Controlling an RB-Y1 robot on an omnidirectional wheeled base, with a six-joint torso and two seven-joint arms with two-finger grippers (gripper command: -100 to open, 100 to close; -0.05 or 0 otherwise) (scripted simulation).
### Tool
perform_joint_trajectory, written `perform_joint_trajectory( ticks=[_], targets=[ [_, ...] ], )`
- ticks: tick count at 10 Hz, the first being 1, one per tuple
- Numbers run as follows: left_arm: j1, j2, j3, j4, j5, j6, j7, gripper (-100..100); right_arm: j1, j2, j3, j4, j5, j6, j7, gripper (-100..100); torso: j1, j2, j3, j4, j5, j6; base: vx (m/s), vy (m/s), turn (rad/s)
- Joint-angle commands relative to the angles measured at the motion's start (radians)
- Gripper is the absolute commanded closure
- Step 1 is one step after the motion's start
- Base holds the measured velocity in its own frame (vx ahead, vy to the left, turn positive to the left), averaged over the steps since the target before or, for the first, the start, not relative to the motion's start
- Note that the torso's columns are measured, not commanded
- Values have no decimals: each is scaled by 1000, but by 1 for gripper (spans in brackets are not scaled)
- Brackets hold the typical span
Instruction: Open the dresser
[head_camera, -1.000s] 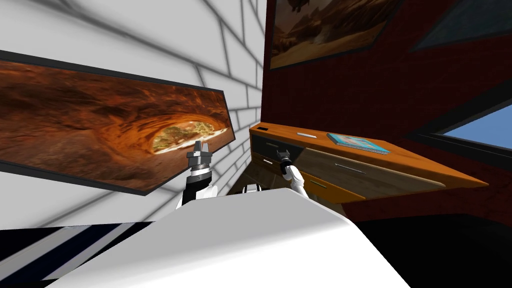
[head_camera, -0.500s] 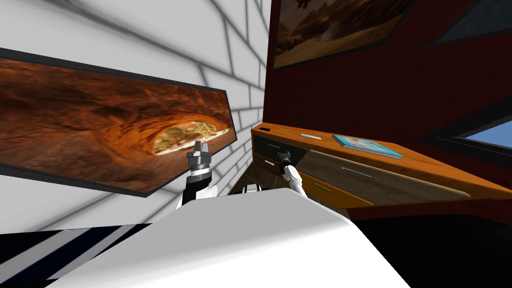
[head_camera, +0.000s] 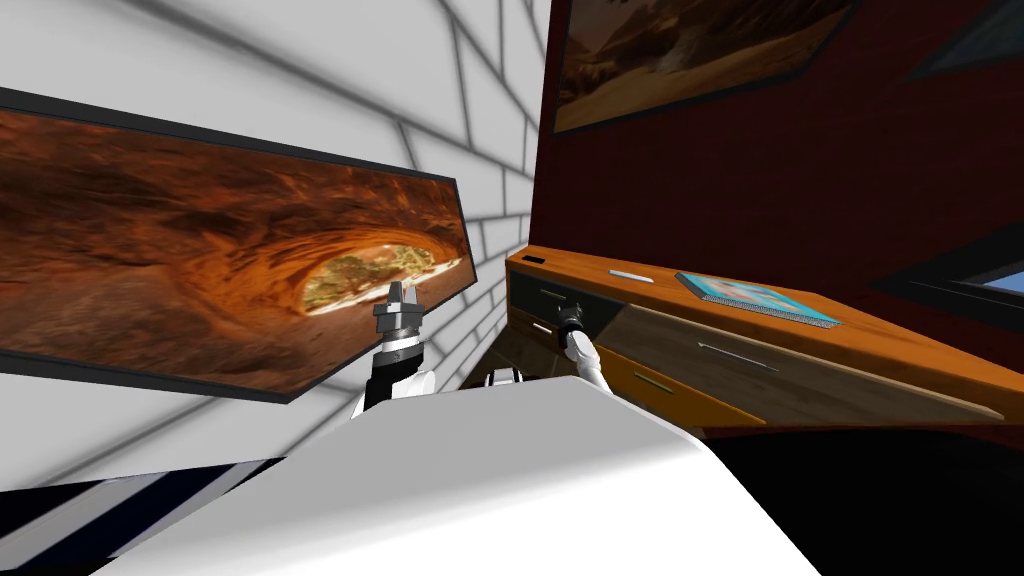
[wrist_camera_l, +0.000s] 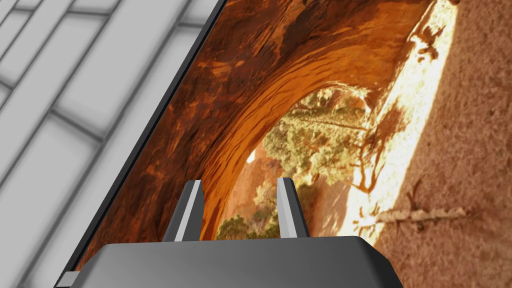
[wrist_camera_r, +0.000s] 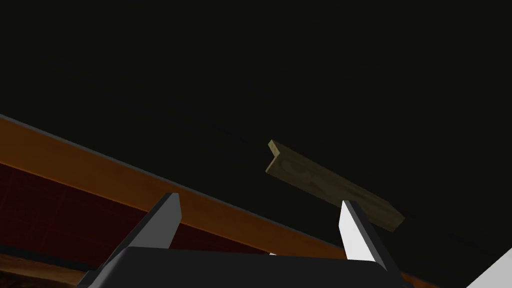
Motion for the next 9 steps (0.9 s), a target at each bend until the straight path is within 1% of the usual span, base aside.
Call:
perform_joint_trajectory(
  ticks=[1,2,3,4,5,6,7,8,9],
  targets=[
    [0,0,0,0,0,0,0,0,-14,4,-3,39,71,34,11,-100,1,-2,-1,0,0,0,40,18,28],
    [0,0,0,0,0,0,0,0,-25,8,-5,72,102,67,33,-100,1,-2,-1,-1,0,0,45,28,39],
    [0,0,0,0,0,0,0,0,-25,8,-5,72,130,67,33,-100,2,-3,-2,-1,0,0,46,20,25],
    [0,0,0,0,0,0,0,0,-35,12,-6,103,173,100,54,-100,1,-3,-2,-1,0,0,54,18,34],
    [0,0,0,0,0,0,0,0,-35,12,-6,103,180,100,54,-100,1,-3,-2,-1,0,0,47,19,27],
    [0,0,0,0,0,0,0,0,-44,16,-7,132,224,131,75,-100,1,-2,-1,-1,0,0,56,23,36],
    [0,0,0,0,0,0,0,0,-51,21,-8,159,253,162,94,-100,1,-2,-1,-1,0,0,85,27,51],
    [0,0,0,0,0,0,0,0,-51,21,-8,159,273,162,94,-100,1,-4,-2,-1,0,0,60,28,19],
    [0,0,0,0,0,0,0,0,-58,25,-8,185,305,191,113,-100,1,-2,-1,-1,0,0,53,31,24]
  ],
)
